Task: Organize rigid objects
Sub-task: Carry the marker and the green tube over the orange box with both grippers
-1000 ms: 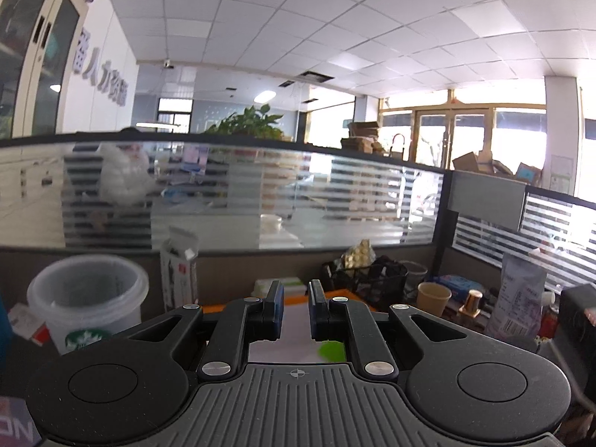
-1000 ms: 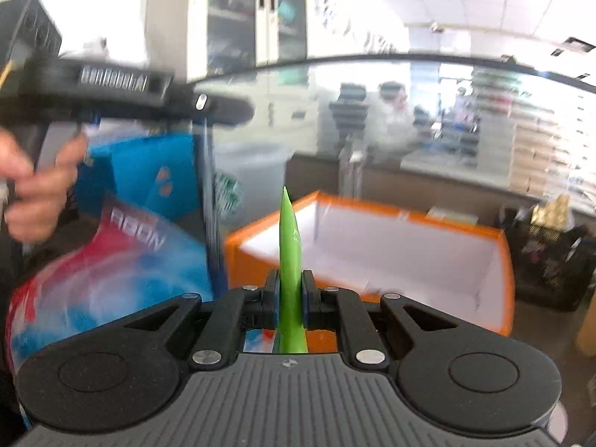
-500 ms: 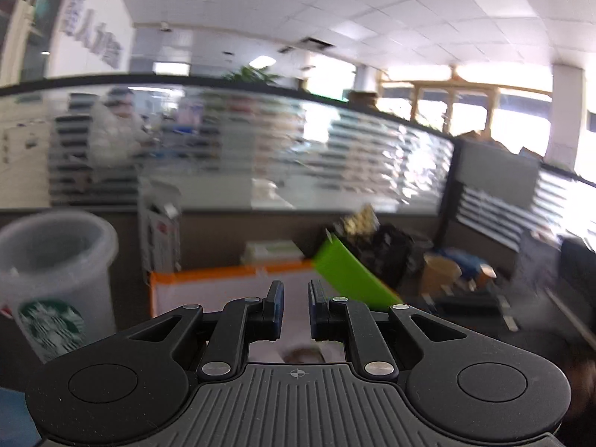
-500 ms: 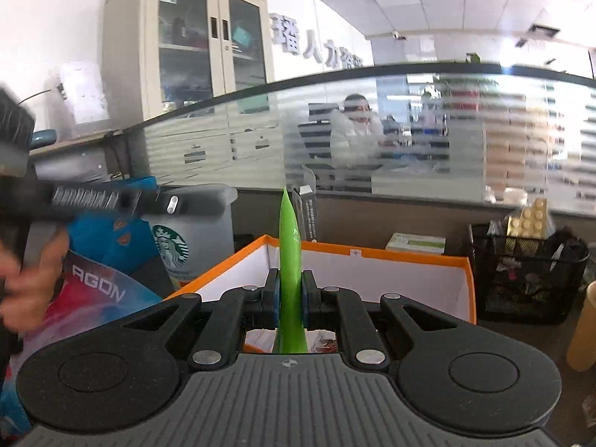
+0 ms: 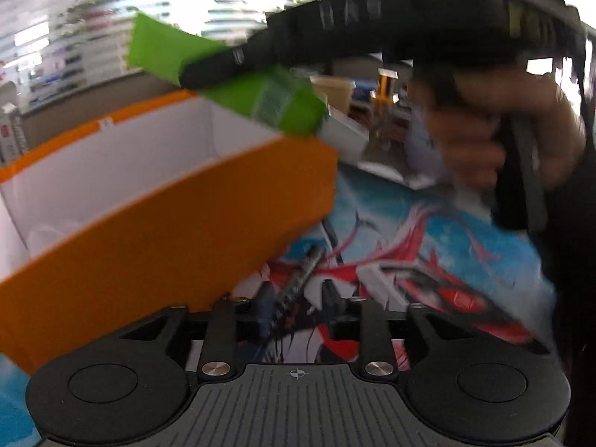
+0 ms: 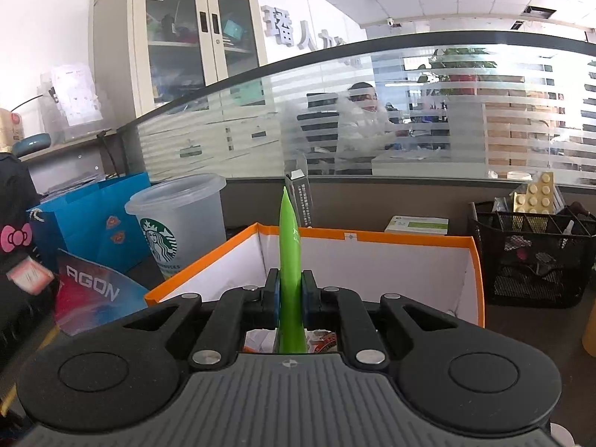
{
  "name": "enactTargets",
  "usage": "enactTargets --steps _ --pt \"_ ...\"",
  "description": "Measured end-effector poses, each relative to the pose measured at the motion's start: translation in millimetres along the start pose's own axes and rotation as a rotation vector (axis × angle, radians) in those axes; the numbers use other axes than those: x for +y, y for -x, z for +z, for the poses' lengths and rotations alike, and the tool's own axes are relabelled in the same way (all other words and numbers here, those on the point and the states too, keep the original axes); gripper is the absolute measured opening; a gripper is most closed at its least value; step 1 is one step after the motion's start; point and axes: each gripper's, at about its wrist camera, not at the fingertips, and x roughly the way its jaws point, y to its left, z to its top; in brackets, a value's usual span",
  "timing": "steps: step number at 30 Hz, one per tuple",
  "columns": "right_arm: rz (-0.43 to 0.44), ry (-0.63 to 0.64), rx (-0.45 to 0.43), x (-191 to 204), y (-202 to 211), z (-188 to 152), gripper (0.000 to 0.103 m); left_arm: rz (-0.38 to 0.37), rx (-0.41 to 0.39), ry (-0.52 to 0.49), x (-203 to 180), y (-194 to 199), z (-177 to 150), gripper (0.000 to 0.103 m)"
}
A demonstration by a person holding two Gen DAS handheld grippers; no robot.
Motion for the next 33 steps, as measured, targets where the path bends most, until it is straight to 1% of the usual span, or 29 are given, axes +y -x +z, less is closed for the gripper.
enactTargets --steps 2,3,4,6,7,11,15,18,19,24,26,28,33 --pt "0.0 -0.003 -0.002 -0.7 -0.1 -0.4 0.01 0.014 0.021 -0.018 2.4 -8.7 -4.9 0.03" --pt "0.002 -0.007 -0.002 -1.2 -0.7 -1.0 0.01 0.004 0.044 -0.013 5.1 -14.0 -8.2 0.031" --pt "0.004 -0.009 0.0 -1.6 -1.5 -1.1 0.01 0.004 0.019 -0.016 5.5 -15.3 -10.9 0.028" --pt "-0.001 -0.012 0.0 -2.3 -2.3 -1.5 0.01 0.016 0.0 -0.022 4.5 -19.5 -13.3 0.021" --pt "-0.006 -0.011 0.0 -2.5 -2.4 -1.7 0.01 0.029 -0.002 -0.024 3.6 -20.9 -12.5 0.014" --pt "-0.011 -0.013 -0.003 -3.8 -1.8 -2.2 0.01 0.03 0.005 0.011 3.4 -20.5 -8.7 0.014" --pt "-0.013 -0.015 -0.003 -4.0 -1.9 -2.4 0.01 0.031 0.001 -0.003 -2.6 -20.4 -7.8 0.012" --pt "-0.014 -0.016 -0.001 -5.0 -2.1 -2.8 0.01 0.03 -0.006 0.005 -1.5 -18.0 -7.5 0.012" --pt "-0.015 -0.016 0.0 -5.4 -2.1 -3.0 0.01 0.03 -0.011 0.009 0.2 -6.3 -6.6 0.012" --pt "-0.017 -0.018 -0.002 -5.7 -1.7 -3.4 0.01 0.025 -0.039 0.024 -3.0 5.0 -3.2 0.011" --pt "-0.019 -0.015 -0.005 -5.5 0.0 -2.7 0.01 0.022 -0.056 0.046 -2.7 14.2 -1.7 0.011" --pt "-0.021 -0.007 -0.01 -4.2 1.4 -0.6 0.01 0.02 -0.081 0.065 -1.2 27.4 1.2 0.011" --pt "-0.024 0.013 -0.022 3.9 3.1 7.3 0.01 0.037 -0.188 0.095 6.9 69.5 18.2 0.011"
